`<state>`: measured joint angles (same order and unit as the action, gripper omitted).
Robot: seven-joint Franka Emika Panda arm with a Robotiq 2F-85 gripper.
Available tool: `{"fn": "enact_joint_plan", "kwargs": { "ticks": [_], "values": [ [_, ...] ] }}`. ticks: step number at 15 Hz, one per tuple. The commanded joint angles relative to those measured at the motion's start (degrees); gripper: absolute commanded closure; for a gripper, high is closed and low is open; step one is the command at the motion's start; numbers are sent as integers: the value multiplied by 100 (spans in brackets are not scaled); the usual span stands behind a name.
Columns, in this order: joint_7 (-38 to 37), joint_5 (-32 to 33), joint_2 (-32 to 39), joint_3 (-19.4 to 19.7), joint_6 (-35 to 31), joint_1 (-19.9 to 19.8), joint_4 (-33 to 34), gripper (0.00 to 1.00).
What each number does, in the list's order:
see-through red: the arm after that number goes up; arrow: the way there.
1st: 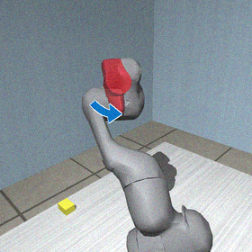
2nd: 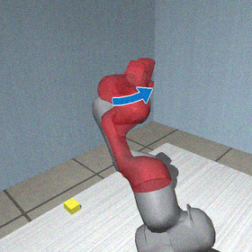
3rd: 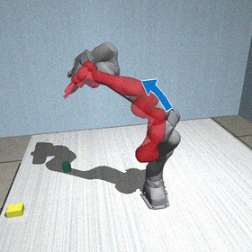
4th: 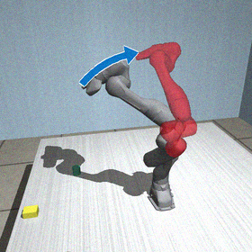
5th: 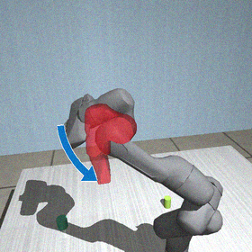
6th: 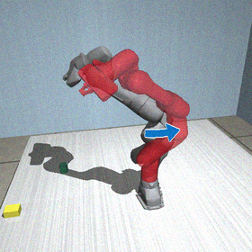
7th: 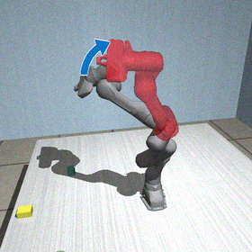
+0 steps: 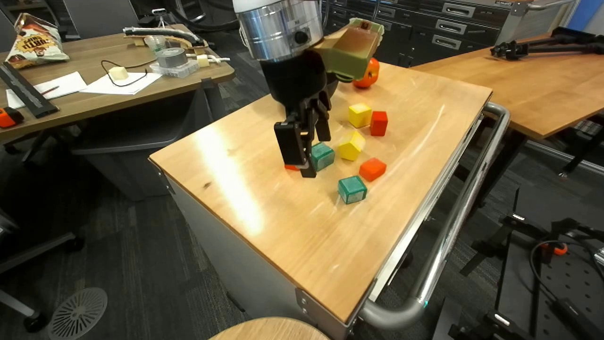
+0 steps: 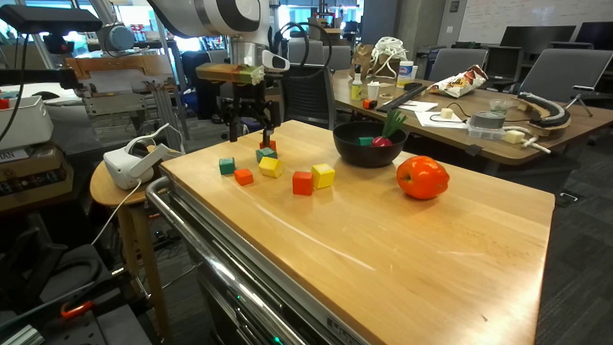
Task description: Place the toys in the black bowl then put the apple at the left back corner of the trolley
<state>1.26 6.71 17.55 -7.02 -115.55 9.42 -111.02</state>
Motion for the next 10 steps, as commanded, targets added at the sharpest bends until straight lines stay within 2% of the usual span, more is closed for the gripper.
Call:
{"fn": "enact_joint_plan", "kwargs": {
  "ticks": [1,5,10],
  "values": [
    [-154,230,-83,21,47,67,-18,0],
    [-310,377,95,65,104,78,82,0],
    [-1369,455,238,202,-303,125,69,0]
  ]
}}
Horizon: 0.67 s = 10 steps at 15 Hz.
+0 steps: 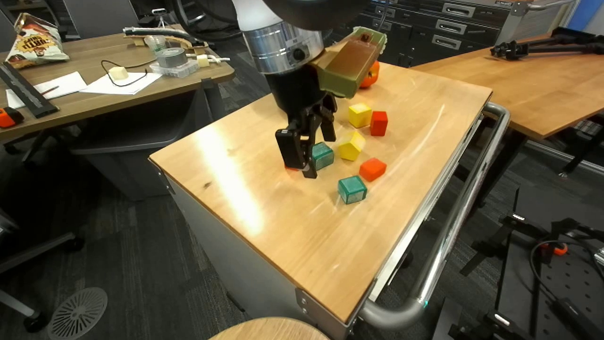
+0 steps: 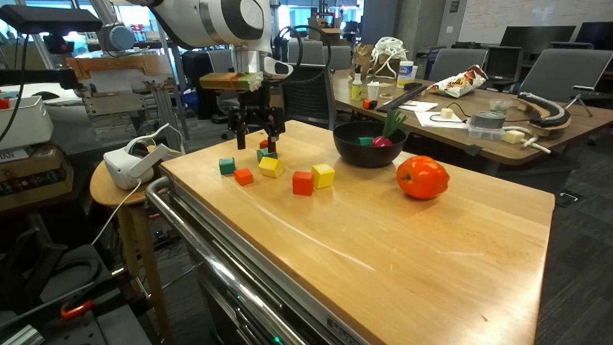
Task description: Place the toys in the black bowl then put the apple at the left back corner of the trolley
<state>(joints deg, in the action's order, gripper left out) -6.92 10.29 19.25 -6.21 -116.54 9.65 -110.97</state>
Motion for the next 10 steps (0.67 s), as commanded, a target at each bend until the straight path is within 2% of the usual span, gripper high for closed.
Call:
{"fn": "enact_joint_plan", "kwargs": {
  "ticks": [1,7,8,9,10],
  "values": [
    [-703,80,95,138,-269,104,65,0],
    [-1844,434,246,366,-728,268,53,0],
    [-1989,472,274,399,-749,289,55,9],
    [-2086,463,302,419,-763,299,59,26],
    [-2137,408,322,426,-760,298,62,34]
  ]
}}
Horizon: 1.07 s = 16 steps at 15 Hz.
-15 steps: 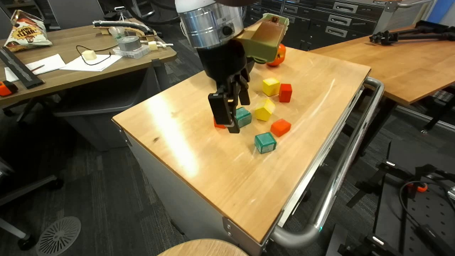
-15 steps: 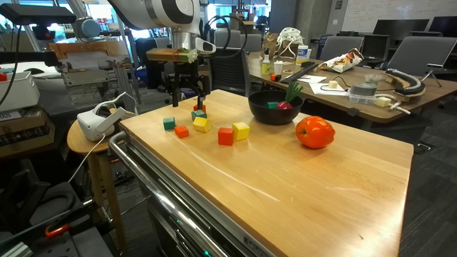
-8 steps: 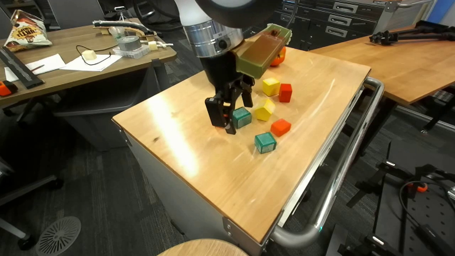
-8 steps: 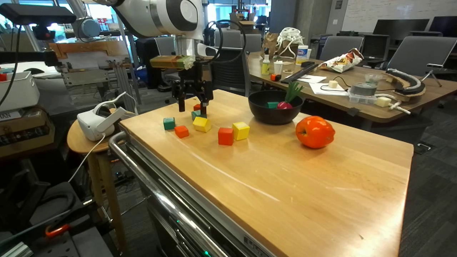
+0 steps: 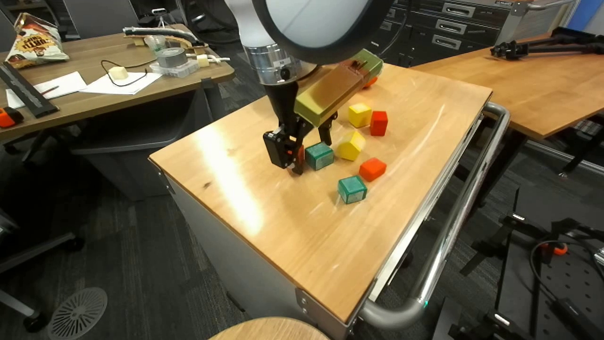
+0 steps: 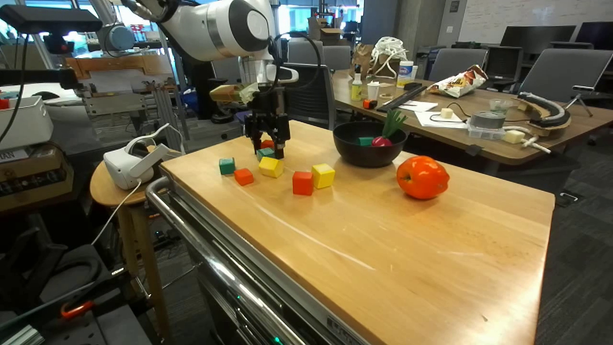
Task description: Place the toys in the black bowl then put the apple at the left back corner of the trolley
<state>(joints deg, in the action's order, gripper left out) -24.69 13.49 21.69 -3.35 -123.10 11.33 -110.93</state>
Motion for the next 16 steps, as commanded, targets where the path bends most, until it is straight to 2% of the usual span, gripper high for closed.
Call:
{"fn": "enact_joint_plan", "kwargs": {
  "ticks": [1,5,8,11,16],
  "values": [
    [-387,36,71,125,-84,130,63,41],
    [-469,-187,-18,91,-114,88,9,73],
    [-561,-523,-341,86,-364,-6,-218,77],
    [-788,-692,-974,175,-1070,-52,-751,79],
    [-1204,-1013,-2240,328,-1104,-393,-1254,79]
  ]
}}
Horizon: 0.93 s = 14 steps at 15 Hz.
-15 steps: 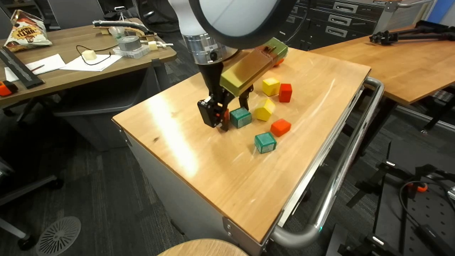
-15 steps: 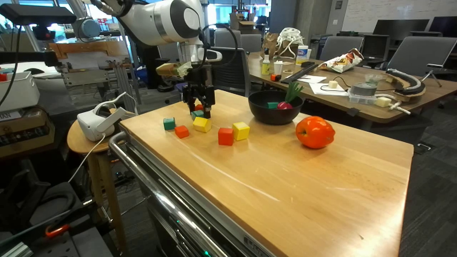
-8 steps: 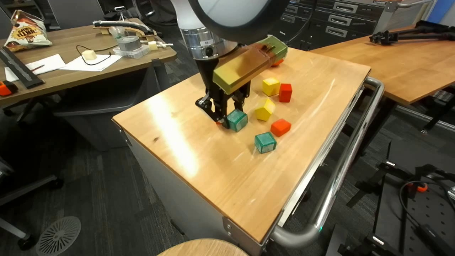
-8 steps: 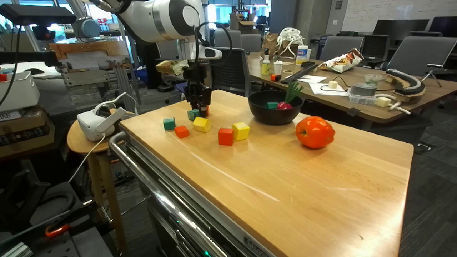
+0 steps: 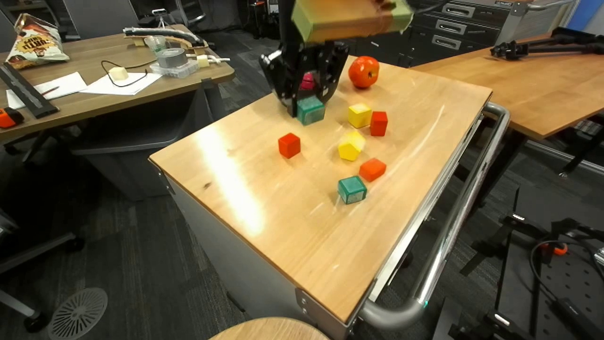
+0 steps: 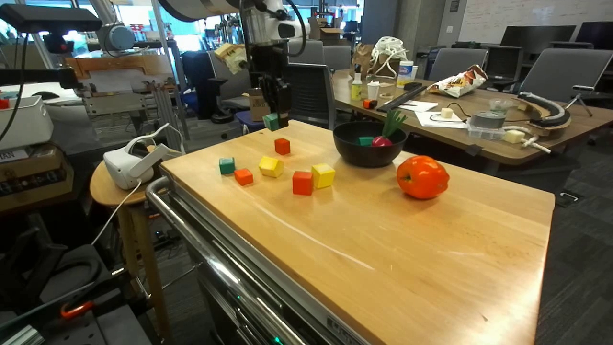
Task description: Place the toys in the black bowl then put the apple at the left back corner of the trolley
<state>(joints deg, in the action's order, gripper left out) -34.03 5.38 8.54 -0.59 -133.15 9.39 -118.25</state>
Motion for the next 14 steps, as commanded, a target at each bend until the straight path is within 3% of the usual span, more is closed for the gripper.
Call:
{"fn": "enact_joint_plan", "kwargs": {
  "ticks": [1,4,7,10,14],
  "values": [
    [-414,-200,-1056,67,-103,-289,-501,79],
    [-1130,58,-946,9,-488,-500,-238,79],
    [-2064,847,-602,-13,-1147,-621,75,79],
    [-3359,2342,116,152,-1620,-555,679,79],
    [-5044,4300,775,662,-1382,-175,1490,79]
  ]
}}
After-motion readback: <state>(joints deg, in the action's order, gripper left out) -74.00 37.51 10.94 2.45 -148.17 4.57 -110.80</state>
